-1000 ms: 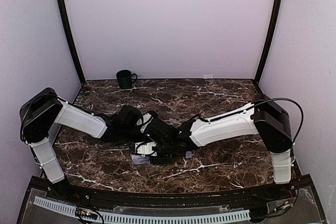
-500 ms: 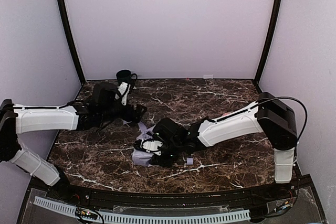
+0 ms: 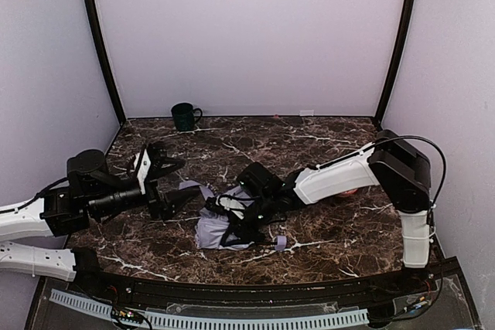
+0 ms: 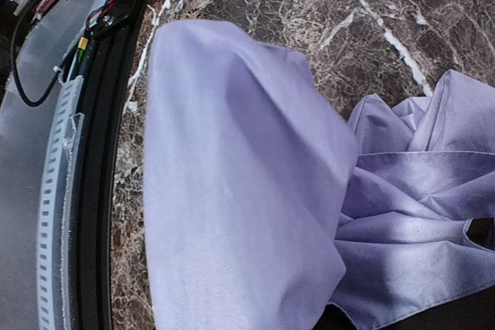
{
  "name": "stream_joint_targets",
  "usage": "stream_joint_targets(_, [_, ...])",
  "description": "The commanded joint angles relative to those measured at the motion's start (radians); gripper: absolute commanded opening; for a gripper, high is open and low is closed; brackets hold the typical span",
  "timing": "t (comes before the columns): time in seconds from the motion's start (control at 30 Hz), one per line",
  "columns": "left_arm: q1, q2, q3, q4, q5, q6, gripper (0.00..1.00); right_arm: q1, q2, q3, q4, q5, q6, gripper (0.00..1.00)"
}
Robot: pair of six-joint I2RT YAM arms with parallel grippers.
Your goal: Put away the umbrella
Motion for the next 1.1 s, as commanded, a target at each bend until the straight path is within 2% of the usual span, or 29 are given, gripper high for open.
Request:
stream_joint_targets(0.0, [-0.145, 0.030, -0.026, -0.145, 0.054, 0.256, 0.77, -0.026, 0.130, -0.056, -0.225, -0.156, 0.103, 0.21])
stream_joint_targets(0.17, [-0.262, 0.220, -0.025, -0.206, -0.070, 0.515, 0.77, -0.045, 0.183, -0.016, -0.277, -0.223, 0.118, 0.20])
stream_joint_targets(0.33, [-0.272, 0.383, -0.004, -0.164, -0.080, 0.577, 0.84, -0.046, 0.212, -0.005, -0.339, -0.295, 0.094, 0.18])
stream_joint_targets(0.43, [-0.272, 0.458, -0.012, -0.127, -0.080, 0.561, 0.88, -0.045, 0.209, -0.007, -0.369, -0.309, 0.082, 0.18])
stream_joint_targets(0.57, [-0.273, 0.535, -0.007, -0.145, -0.104, 0.504, 0.90, -0.045, 0.212, -0.005, -0.368, -0.322, 0.092, 0.18])
stream_joint_targets(0.8, [-0.275, 0.641, 0.011, -0.208, -0.109, 0.376, 0.81, -0.062, 0.220, 0.008, -0.361, -0.314, 0.128, 0.20])
stream_joint_targets(0.93, [-0.275, 0.738, 0.032, -0.240, -0.097, 0.351, 0.80, -0.076, 0.195, -0.010, -0.284, -0.313, 0.193, 0.27])
stream_joint_targets(1.07, [-0.274, 0.854, 0.070, -0.316, -0.045, 0.327, 0.73, -0.091, 0.122, -0.059, -0.182, -0.276, 0.276, 0.44])
